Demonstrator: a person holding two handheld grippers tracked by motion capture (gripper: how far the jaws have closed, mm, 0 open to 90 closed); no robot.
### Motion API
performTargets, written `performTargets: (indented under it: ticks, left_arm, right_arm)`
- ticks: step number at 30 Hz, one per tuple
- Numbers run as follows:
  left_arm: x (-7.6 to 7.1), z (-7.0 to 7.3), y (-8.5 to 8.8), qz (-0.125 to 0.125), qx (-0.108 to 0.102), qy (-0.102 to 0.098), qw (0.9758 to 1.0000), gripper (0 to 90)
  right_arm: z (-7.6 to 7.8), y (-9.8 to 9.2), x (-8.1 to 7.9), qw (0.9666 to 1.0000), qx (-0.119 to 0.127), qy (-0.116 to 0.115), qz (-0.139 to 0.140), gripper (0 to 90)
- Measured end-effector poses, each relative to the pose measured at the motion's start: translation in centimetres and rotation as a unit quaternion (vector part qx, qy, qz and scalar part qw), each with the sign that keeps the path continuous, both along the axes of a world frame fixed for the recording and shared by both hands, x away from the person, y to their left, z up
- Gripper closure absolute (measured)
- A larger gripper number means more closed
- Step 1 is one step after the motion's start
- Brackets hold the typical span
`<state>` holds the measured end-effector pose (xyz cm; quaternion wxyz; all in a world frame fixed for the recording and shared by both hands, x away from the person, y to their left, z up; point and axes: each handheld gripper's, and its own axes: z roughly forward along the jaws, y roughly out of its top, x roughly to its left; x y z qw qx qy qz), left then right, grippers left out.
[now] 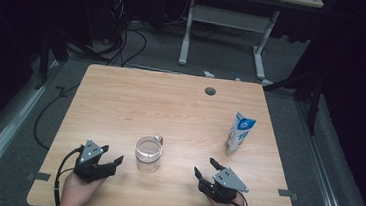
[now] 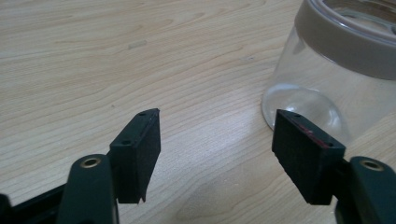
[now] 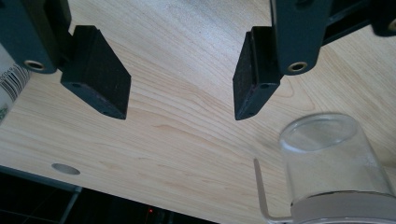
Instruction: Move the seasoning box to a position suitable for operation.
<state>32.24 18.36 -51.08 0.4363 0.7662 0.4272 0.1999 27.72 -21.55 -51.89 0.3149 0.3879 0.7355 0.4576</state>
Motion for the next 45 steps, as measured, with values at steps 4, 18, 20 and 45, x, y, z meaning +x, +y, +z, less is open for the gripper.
performTargets:
  ticks: [4, 18, 20, 45]
  left_arm:
    - [-0.4, 0.0, -0.5, -0.018, 0.001, -0.028, 0.9995, 41.9]
    - [1.5, 0.3, -2.8, -0.021, -0.016, -0.019, 0.9995, 68.5]
    - [1.6, 0.3, -3.0, -0.023, -0.016, -0.022, 0.9993, 75.6]
    - [-1.8, 1.4, -6.2, -0.053, -0.019, -0.068, 0.9961, 89.6]
  right_arm:
    - [0.0, -0.1, 0.0, 1.0, 0.001, 0.003, 0.002, 39.0]
    - [0.0, -0.1, -0.1, 0.9998, 0.007, 0.017, 0.011, 44.1]
    - [0.0, -0.1, -0.1, 0.9998, 0.007, 0.017, 0.011, 44.5]
    - [0.3, -0.2, -0.3, 0.999, 0.017, 0.035, 0.023, 61.0]
